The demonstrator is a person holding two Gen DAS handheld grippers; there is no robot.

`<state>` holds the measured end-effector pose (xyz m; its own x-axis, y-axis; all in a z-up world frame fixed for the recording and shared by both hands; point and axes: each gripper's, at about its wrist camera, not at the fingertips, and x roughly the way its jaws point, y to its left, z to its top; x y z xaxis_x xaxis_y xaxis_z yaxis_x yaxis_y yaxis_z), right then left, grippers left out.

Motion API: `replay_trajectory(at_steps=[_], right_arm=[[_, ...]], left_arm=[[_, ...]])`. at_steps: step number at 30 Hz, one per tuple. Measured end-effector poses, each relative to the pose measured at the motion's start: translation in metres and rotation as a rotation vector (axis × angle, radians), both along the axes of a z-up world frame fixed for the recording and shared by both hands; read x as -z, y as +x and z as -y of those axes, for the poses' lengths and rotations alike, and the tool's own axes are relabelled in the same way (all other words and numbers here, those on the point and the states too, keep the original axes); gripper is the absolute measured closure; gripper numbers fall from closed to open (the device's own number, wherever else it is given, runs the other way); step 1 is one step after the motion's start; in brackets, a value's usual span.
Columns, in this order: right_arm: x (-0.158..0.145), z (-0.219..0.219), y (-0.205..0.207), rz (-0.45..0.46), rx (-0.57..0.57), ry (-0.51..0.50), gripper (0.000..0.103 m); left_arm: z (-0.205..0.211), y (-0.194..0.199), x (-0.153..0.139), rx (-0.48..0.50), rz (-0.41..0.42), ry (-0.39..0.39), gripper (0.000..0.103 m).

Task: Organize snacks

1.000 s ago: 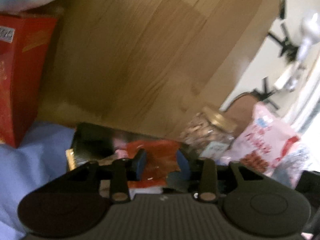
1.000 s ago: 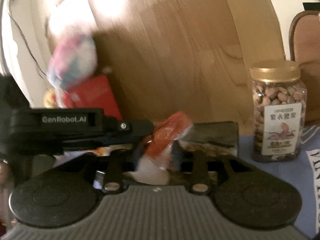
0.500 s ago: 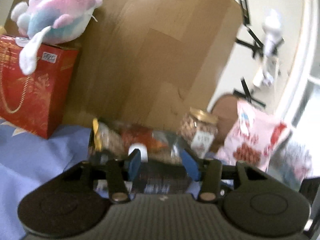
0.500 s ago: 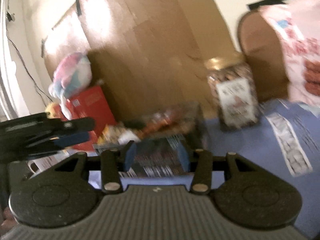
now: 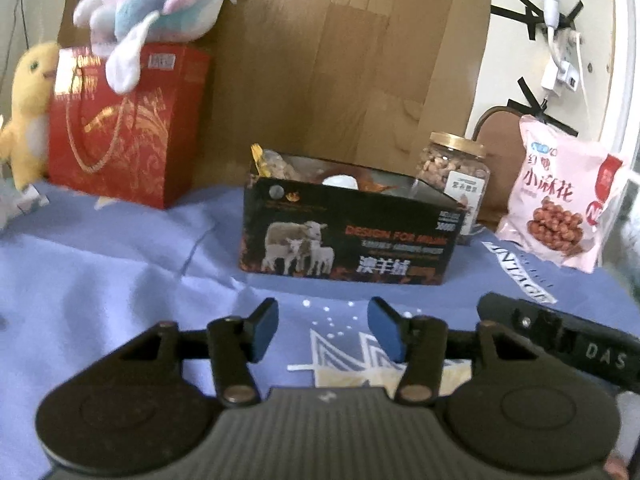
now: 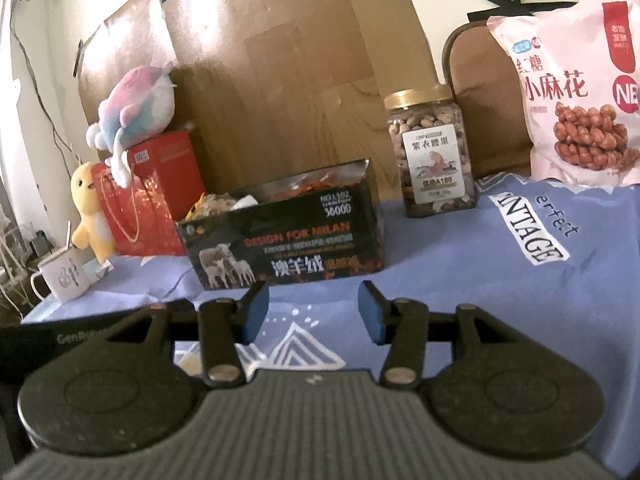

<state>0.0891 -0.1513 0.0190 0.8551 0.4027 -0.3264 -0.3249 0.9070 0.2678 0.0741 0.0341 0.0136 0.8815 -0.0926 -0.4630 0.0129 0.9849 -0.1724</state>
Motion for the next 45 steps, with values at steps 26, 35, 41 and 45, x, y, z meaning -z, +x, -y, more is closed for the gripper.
replay_trajectory(at_steps=[26,35,41,45], right_arm=[[0.007,0.005,0.005,-0.061,0.0,0.056,0.038],[0.007,0.007,0.003,-0.055,0.011,0.072,0.034],[0.006,0.008,0.003,-0.055,0.017,0.082,0.034],[0.006,0.009,0.003,-0.056,0.018,0.086,0.033]], left_arm=[[0.007,-0.003,0.0,-0.013,0.044,0.059,0.007],[0.011,-0.006,-0.002,-0.02,0.066,0.095,0.0],[0.01,-0.006,-0.002,-0.032,0.065,0.095,0.0],[0.011,-0.007,-0.002,-0.04,0.073,0.101,0.0]])
